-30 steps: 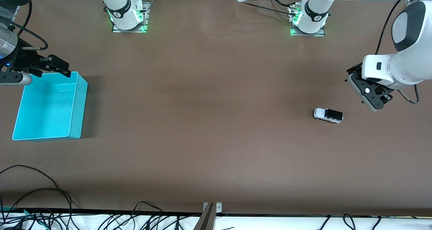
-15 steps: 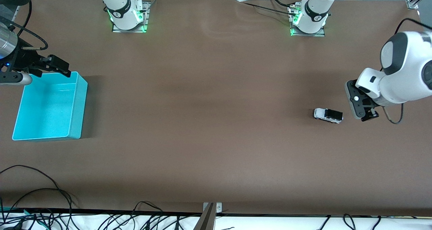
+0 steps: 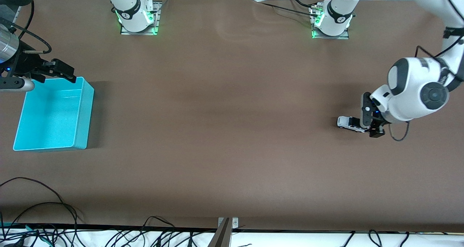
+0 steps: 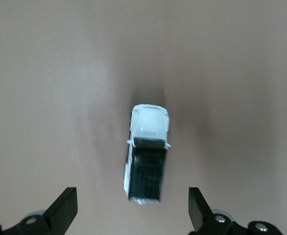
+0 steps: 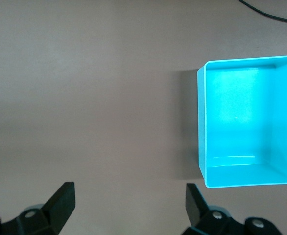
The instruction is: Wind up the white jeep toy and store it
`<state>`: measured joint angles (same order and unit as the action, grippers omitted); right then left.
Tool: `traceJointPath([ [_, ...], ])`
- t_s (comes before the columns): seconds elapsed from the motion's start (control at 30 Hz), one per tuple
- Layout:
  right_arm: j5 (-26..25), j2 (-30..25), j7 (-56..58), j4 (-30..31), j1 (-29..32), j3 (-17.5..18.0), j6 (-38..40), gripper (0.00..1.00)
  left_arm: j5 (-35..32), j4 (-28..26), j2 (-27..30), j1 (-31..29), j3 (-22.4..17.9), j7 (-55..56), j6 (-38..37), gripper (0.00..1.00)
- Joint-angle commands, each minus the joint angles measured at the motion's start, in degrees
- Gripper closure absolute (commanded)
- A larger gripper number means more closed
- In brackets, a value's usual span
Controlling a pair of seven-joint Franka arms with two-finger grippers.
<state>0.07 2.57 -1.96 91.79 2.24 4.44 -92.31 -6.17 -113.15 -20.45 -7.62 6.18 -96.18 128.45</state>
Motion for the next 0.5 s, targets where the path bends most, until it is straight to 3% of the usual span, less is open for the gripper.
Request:
traceJointPath([
  [0.0, 0.37, 0.51, 0.03, -1.7, 0.04, 0.13, 1.43, 0.0, -1.3, -7.16, -0.9, -0.46, 0.41, -2.87, 11.19, 0.0],
  [0.1, 0.37, 0.51, 0.03, -1.7, 0.04, 0.13, 1.43, 0.0, -1.3, -9.98, -1.08, -1.69, 0.41, -2.96, 15.6, 0.0],
  [0.47, 0.46, 0.51, 0.03, -1.7, 0.04, 0.13, 1.43, 0.0, -1.48, -10.08, -1.08, -2.22, 0.41, -3.14, 14.28, 0.0],
])
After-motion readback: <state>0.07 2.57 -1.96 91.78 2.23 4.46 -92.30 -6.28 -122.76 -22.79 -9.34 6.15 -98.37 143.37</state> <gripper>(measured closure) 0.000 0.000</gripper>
